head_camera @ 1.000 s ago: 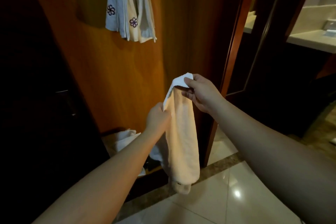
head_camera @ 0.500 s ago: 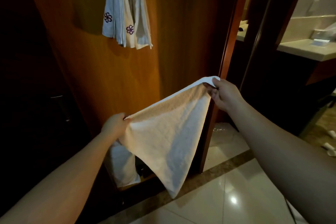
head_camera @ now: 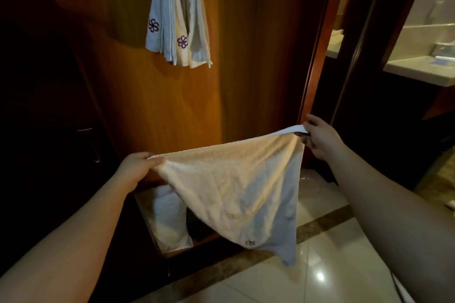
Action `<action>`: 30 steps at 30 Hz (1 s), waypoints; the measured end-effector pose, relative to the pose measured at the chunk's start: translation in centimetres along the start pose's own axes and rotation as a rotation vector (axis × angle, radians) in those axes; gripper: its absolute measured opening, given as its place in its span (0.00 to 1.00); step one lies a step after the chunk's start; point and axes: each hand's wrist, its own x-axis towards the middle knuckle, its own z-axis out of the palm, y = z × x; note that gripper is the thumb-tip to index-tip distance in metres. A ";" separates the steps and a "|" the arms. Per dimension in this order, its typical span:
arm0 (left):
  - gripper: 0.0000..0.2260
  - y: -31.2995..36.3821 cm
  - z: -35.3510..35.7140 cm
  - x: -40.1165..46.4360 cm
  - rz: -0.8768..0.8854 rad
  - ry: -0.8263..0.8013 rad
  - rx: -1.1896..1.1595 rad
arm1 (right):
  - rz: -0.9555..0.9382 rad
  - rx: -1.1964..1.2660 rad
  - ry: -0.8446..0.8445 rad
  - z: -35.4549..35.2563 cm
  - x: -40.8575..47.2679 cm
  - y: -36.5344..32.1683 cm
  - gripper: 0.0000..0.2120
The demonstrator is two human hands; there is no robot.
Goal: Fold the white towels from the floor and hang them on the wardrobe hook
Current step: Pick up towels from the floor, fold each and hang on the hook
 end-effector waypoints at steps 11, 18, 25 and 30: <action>0.09 5.5 -2.3 -1.8 0.118 -0.113 -0.616 | -0.147 -0.399 -0.245 -3.4 -0.1 0.6 0.07; 0.07 6.5 -2.8 -3.2 0.107 -0.044 -0.493 | -0.190 -0.327 -0.170 -2.9 -1.4 0.4 0.12; 0.08 4.3 -0.5 -6.0 -0.175 0.000 -0.697 | 0.199 0.207 -0.179 -0.6 -3.6 3.1 0.12; 0.13 3.8 3.3 -9.4 -0.329 0.136 -0.863 | 0.481 0.463 -0.191 2.3 -6.9 5.2 0.13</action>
